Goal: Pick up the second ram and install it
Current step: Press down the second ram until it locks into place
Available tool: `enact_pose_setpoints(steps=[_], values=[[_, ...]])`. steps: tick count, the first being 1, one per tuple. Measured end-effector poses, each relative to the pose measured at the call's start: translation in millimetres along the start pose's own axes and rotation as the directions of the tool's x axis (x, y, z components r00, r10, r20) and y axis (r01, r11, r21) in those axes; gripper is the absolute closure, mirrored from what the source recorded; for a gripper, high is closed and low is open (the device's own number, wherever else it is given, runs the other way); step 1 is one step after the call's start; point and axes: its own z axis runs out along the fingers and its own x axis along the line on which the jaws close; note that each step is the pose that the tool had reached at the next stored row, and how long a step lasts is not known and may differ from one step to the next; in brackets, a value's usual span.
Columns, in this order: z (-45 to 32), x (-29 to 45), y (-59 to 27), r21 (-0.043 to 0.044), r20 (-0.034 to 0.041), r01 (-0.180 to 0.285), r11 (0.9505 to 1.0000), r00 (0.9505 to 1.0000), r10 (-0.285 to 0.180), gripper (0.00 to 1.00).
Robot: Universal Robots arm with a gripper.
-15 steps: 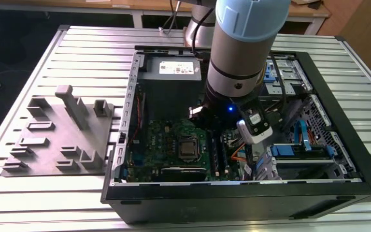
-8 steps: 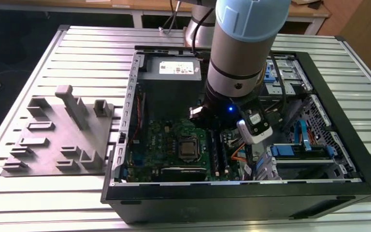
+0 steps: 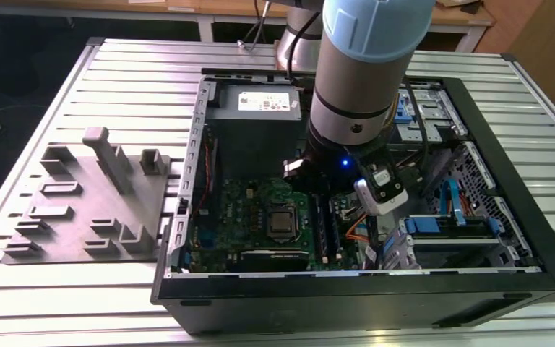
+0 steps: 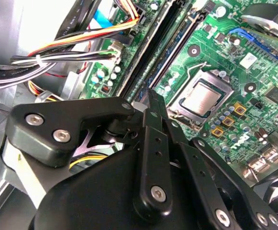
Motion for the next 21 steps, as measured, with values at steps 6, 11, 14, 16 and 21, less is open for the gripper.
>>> enact_pose_setpoints(steps=[6,11,14,16,21], values=[[-0.1,0.0,0.0,0.0,0.0,0.0,1.0,1.0,0.0,0.93],[0.1,0.0,1.3,-0.0018,0.0,0.0,1.0,1.0,0.0,0.93],[0.6,0.2,5.2,-0.0034,-0.0001,0.0,1.0,1.0,0.0,0.93],[1.2,0.3,9.5,-0.0039,0.0,0.0,1.0,1.0,0.0,0.93],[2.5,0.7,23.1,-0.004,-0.0001,0.0,1.0,1.0,0.0,0.93]])
